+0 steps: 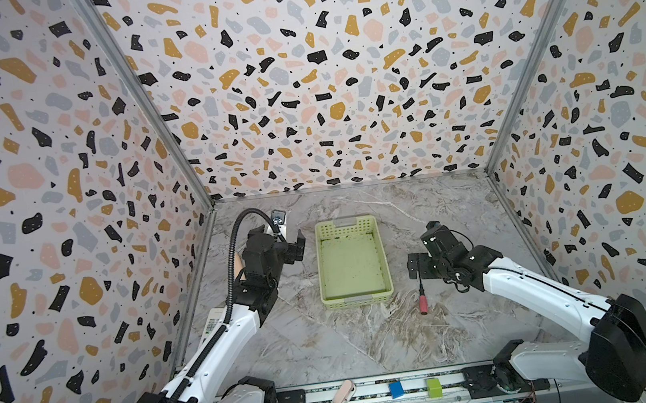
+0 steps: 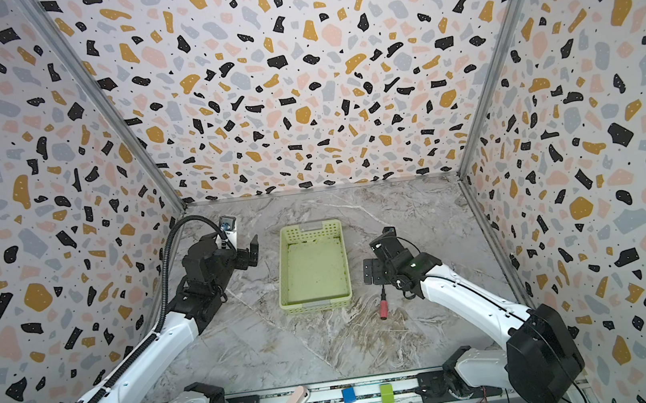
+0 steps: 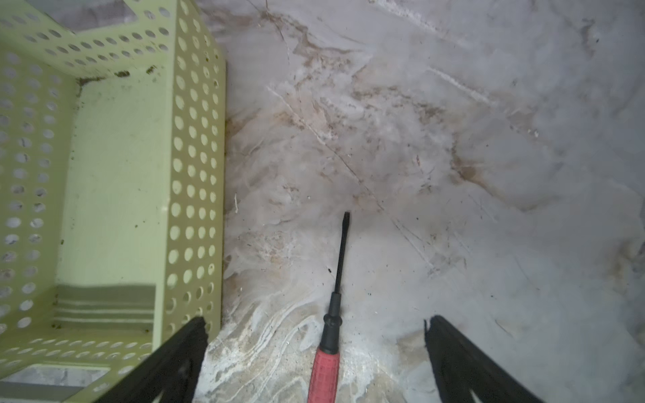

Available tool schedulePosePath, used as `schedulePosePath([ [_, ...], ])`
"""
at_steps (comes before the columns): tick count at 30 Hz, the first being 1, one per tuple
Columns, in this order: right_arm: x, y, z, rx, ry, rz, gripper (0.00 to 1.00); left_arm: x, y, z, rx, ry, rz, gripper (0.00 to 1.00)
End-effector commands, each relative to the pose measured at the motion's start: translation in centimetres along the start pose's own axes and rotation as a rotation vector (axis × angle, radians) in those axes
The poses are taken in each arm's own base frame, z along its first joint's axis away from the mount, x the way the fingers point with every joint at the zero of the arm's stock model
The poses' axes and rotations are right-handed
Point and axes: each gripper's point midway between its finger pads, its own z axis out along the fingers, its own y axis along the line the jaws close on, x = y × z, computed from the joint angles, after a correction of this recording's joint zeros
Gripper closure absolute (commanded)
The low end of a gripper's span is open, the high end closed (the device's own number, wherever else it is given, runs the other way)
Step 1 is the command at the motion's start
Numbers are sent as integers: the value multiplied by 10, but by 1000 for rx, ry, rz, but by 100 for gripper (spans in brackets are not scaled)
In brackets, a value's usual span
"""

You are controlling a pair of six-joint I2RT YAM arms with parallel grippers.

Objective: Put the screwdriver in the bin
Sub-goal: 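Raise both arms and move the right gripper over the red-handled screwdriver, then lower the right gripper and close it on the red screwdriver handle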

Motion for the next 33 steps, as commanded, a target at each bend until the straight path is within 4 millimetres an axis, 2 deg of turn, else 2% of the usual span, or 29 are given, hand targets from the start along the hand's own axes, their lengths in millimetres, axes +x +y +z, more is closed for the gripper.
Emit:
schedulePosePath([
  [1, 30, -14, 3, 53, 68, 27, 2, -19, -8, -3, 46, -50, -30, 0],
  [8, 71, -19, 11, 70, 138, 34, 9, -25, -21, 0, 105, -53, -81, 1],
  [12, 86, -17, 12, 76, 158, 32, 14, -27, -32, 7, 157, -38, -116, 0],
  [17, 98, -12, 16, 72, 173, 44, 22, -28, -32, 12, 159, -20, -125, 1],
  [24, 96, -19, 23, 131, 144, 43, 39, -29, -27, 13, 132, -13, -140, 1],
  [28, 91, -13, 28, 129, 137, 45, 44, -27, -24, 15, 109, -3, -155, 0],
  [33, 90, -6, 34, 120, 140, 51, 45, -26, -23, 17, 101, 5, -157, 1],
])
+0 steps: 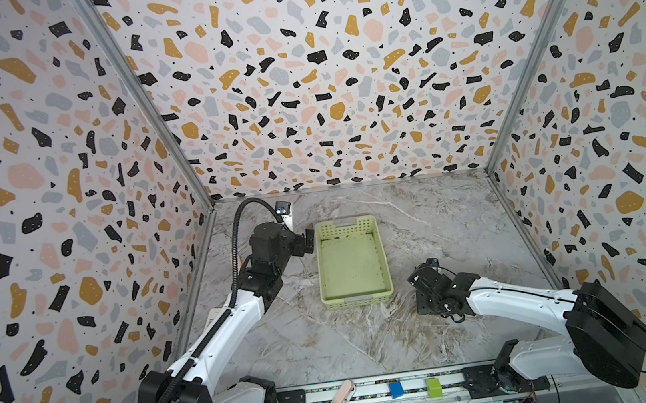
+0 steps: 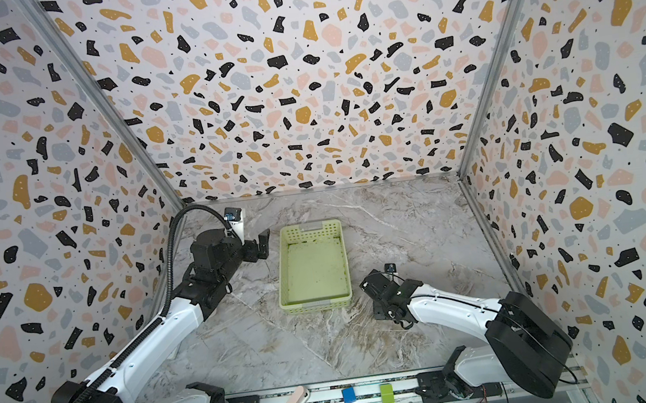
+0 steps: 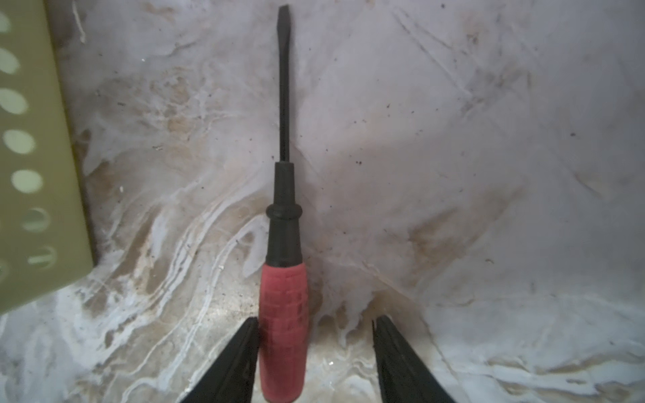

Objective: Put the screwdriver in the bin
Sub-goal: 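Lower the right gripper and close it on the red screwdriver handle, then lift the screwdriver with the right gripper and carry it over the basket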

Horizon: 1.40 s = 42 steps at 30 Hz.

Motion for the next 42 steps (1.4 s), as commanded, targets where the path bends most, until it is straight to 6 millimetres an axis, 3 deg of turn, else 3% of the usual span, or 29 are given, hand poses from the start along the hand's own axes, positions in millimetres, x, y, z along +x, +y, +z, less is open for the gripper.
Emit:
schedulePosePath([
  [1, -10, 7, -2, -3, -29, 19, 45, -13, 2, -1, -14, -28, -12, 0],
  [13, -6, 10, 10, 10, -5, -19, 54, -12, 4, -1, -23, -24, -8, 1],
  [29, -17, 24, 14, 8, -9, -100, 77, -11, 2, 1, -16, -20, -21, 0],
  [36, -22, 22, 8, 26, -22, -119, 80, -11, 4, -1, -25, -23, -19, 0],
  [42, -34, 15, -10, 55, -59, -140, 80, -12, 6, -3, -37, -26, -16, 1],
])
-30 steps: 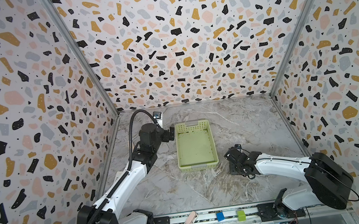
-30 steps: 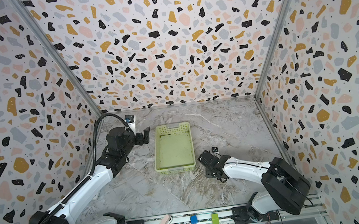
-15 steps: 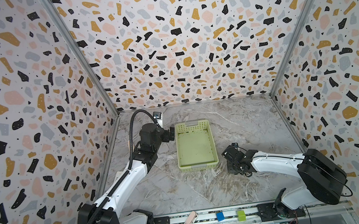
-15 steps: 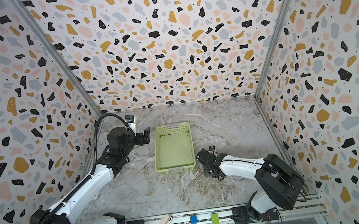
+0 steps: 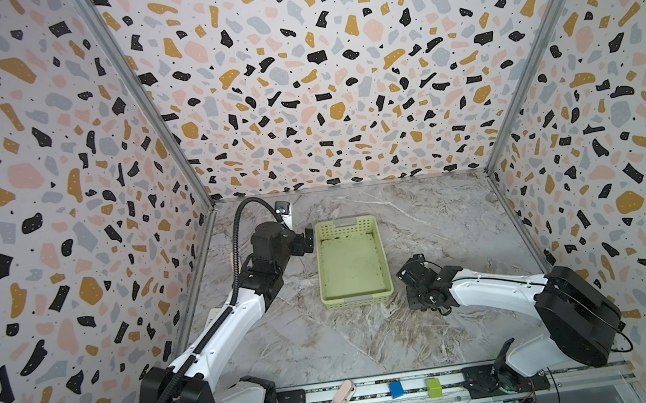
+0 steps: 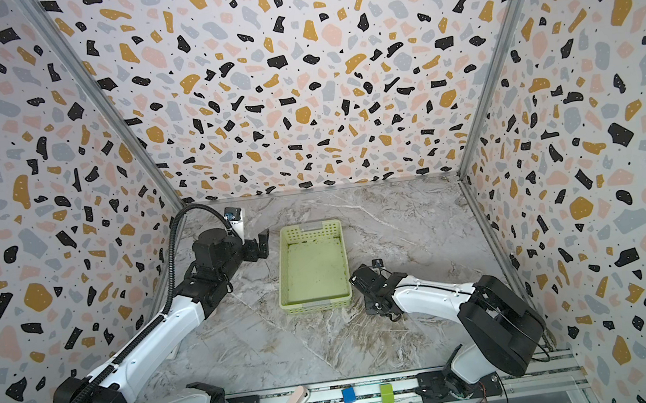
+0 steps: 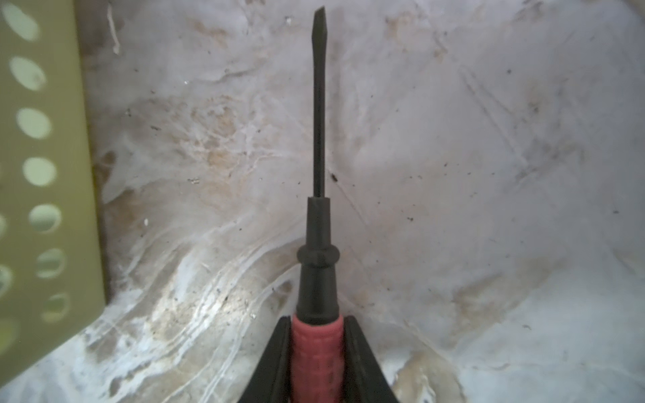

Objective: Put the screwdriver in the bin
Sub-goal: 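Lift the screwdriver with the right gripper and carry it over the basket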

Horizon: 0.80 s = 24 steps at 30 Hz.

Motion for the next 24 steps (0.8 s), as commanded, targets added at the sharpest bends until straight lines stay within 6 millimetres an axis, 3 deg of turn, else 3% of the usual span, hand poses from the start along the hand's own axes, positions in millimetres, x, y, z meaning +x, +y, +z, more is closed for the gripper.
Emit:
schedulePosePath([
  [1, -20, -6, -24, 35, -61, -23, 80, -17, 2, -6, -14, -45, -1, 1],
  [6, -44, -17, -53, 93, -131, -50, 81, -18, 3, -7, -17, -47, 0, 1],
  [10, -71, -5, -79, 51, -207, -77, 81, -19, 4, -8, -18, -49, 0, 1],
  [16, -118, 44, -99, -89, -293, -111, 81, -19, 4, -8, -21, -50, 0, 0],
  [24, -163, 130, -90, -210, -298, -200, 80, -18, 8, -8, -44, -42, 17, 0],
])
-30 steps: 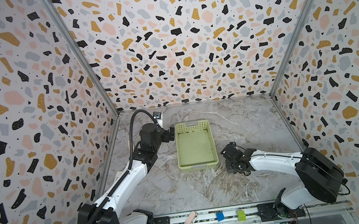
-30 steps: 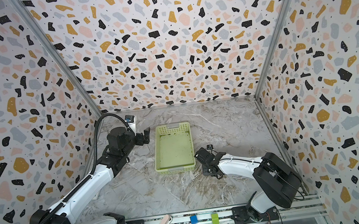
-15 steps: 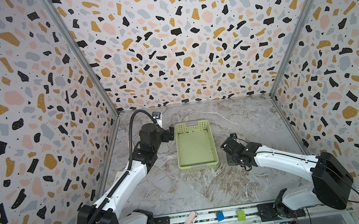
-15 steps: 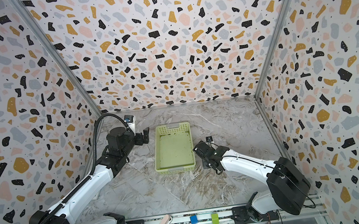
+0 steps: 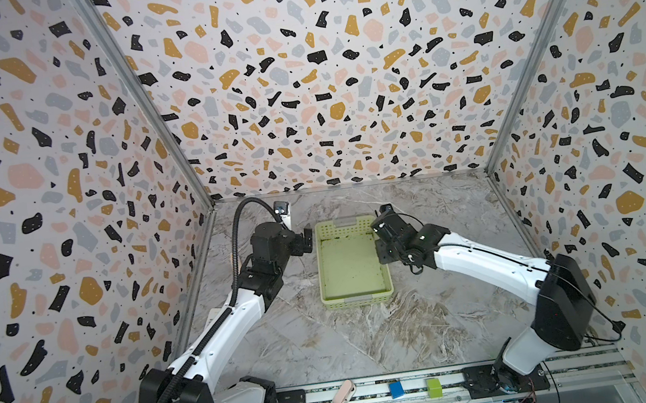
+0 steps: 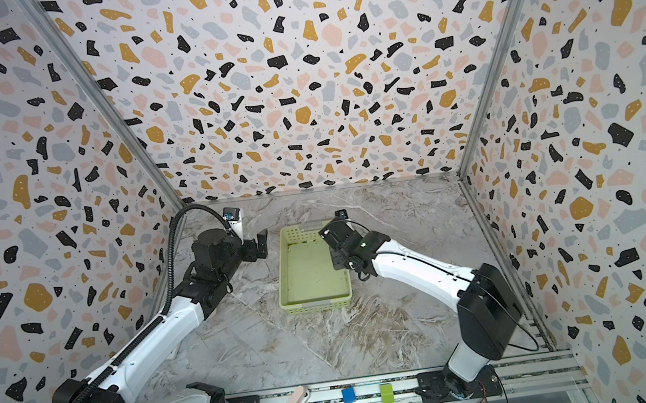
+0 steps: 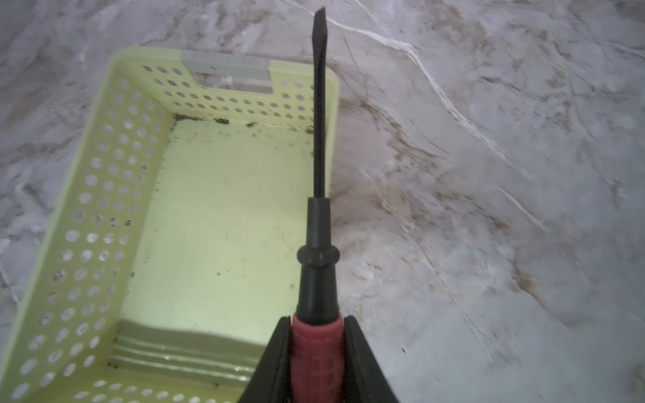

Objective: Put the screwdriver in the bin
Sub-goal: 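Lift the screwdriver with the right gripper and carry it over the basket, then lower the screwdriver into the basket and open the right gripper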

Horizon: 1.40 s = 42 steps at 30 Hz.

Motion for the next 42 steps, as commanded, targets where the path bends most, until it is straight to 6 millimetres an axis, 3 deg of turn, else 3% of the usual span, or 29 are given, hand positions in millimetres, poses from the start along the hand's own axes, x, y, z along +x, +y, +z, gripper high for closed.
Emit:
schedulePosePath([
  [1, -15, 32, 8, -73, -8, -49, 80, -18, 3, -6, -19, -45, 14, 0],
  [5, -9, 50, 35, -104, 36, -62, 80, -19, 4, -7, -22, -48, 17, 0],
  [10, 14, 64, 68, -137, 107, -64, 79, -19, 4, -7, -22, -48, 19, 0],
  [19, 42, 72, 99, -146, 181, -72, 78, -20, 6, -8, -28, -49, 20, 1],
  [36, 55, 71, 110, -135, 215, -81, 69, -18, 6, -8, -31, -43, 22, 0],
  [42, 41, 72, 96, -147, 180, -73, 68, -18, 5, -8, -28, -44, 24, 0],
])
